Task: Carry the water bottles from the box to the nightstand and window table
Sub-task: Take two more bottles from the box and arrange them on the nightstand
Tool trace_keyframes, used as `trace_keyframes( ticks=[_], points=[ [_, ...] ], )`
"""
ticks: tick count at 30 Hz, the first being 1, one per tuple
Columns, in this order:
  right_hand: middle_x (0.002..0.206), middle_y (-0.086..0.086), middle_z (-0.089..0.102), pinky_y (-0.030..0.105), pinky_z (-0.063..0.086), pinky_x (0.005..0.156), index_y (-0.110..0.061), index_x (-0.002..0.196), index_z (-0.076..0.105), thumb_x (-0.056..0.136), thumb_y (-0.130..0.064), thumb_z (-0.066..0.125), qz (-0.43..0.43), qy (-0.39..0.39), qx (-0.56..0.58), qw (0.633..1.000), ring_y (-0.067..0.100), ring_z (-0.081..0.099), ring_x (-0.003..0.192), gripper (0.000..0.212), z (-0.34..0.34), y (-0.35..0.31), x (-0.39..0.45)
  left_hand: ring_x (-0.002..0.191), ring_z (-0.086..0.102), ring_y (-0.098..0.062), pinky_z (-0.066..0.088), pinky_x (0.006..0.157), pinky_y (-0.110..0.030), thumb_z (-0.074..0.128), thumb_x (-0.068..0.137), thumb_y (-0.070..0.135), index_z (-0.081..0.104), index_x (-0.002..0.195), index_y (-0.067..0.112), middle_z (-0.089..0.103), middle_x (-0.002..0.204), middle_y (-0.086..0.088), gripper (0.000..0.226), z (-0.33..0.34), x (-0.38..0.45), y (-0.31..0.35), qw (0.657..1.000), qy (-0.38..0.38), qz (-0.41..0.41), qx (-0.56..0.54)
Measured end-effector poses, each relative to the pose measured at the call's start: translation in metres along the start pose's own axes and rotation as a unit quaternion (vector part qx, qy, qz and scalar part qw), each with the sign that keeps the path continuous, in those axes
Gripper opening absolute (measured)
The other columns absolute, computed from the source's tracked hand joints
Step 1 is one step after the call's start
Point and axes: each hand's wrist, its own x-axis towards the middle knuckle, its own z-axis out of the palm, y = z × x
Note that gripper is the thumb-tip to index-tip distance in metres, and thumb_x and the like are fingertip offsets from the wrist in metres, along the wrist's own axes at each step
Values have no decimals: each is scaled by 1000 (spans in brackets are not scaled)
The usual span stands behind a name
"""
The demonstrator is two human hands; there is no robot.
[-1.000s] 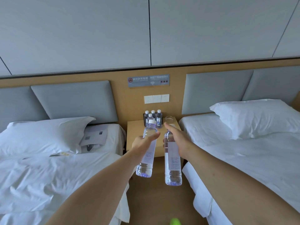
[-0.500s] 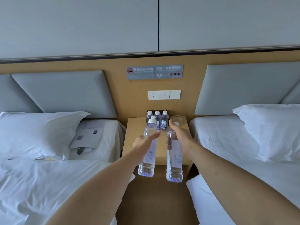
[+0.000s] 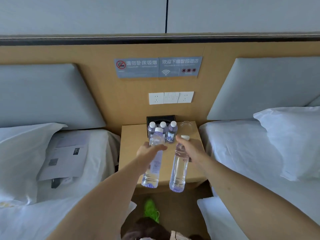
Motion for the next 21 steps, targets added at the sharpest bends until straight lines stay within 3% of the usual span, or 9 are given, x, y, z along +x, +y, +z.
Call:
trace_keyframes(
  ticks=[3,7,10,12,16,19,21],
  points=[
    [86,1,75,29,56,63,-20,87,74,77,-57,80,-40,59,-72,995,18,73,83,39,15,1,27,108,56,-28,61,79,-49,84,74,38,63,120,14,59,121,-10,56,-13,33,6,998,-49,-26,-18],
    [62,-5,56,30,34,51,-20,62,52,77,-55,81,-82,108,-199,971,12,52,61,48,35,5,56,113,59,-38,63,80,-55,85,73,27,63,122,10,61,123,-18,56,-25,66,7,992,-84,-65,-73],
    [65,-4,53,30,31,51,-16,67,52,78,-59,79,-85,113,-258,956,16,50,65,52,40,11,77,90,69,-33,62,67,-43,77,81,29,60,122,8,69,106,-16,49,-24,82,0,983,-103,-104,-108],
    [72,-5,58,28,33,52,-13,79,62,78,-63,76,-81,117,-265,954,17,54,72,52,42,14,94,69,67,-24,57,59,-32,71,87,38,64,111,9,69,93,-12,38,-21,91,-5,982,-109,-121,-94],
    [96,3,71,26,36,65,-9,102,71,79,-61,77,-53,132,-239,961,23,64,91,56,46,15,129,75,69,-22,57,55,-30,84,77,49,55,127,12,70,108,-16,69,-13,110,-19,984,-110,-129,-55],
    [88,-1,69,25,36,54,-13,93,69,75,-49,81,-23,130,-219,967,14,60,73,42,53,12,149,50,59,-10,52,50,-26,86,79,35,53,121,10,59,80,-4,59,-9,118,-27,987,-50,-138,-61],
    [77,-6,63,23,32,49,-16,84,65,73,-39,80,-8,129,-208,969,10,54,64,29,57,11,157,62,63,-17,54,59,-33,89,75,26,56,116,10,64,84,-6,54,-9,125,-33,987,-31,-131,-85]
  ],
)
